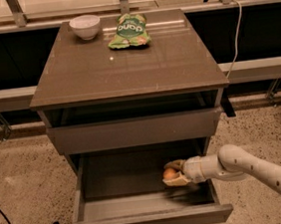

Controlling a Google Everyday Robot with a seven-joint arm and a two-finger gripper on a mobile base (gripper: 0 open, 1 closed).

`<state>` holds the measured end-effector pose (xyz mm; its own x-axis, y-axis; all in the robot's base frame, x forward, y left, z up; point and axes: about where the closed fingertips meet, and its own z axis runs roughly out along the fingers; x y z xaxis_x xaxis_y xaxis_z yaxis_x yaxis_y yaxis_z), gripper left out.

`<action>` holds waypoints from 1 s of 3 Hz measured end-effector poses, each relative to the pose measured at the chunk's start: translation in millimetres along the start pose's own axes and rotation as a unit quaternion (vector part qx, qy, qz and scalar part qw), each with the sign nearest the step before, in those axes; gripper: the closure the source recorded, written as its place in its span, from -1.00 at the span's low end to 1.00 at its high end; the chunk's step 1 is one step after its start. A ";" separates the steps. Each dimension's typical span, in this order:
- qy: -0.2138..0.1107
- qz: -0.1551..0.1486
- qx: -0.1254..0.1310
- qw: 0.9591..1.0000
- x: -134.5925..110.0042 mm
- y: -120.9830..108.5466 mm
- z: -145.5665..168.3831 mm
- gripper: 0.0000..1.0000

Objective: Place orange into middle drawer

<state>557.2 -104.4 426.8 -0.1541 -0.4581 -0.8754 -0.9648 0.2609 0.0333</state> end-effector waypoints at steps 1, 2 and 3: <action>0.023 -0.016 -0.003 1.000 8.5 -0.5 4.7 -0.75; 0.038 -0.038 0.008 0.999 13.2 -0.4 6.8 -1.00; 0.039 -0.040 0.009 0.998 13.6 -0.5 7.0 -1.00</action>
Offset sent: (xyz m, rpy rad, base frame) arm 0.0020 -0.0068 -0.0187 -0.1518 -0.1208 0.0133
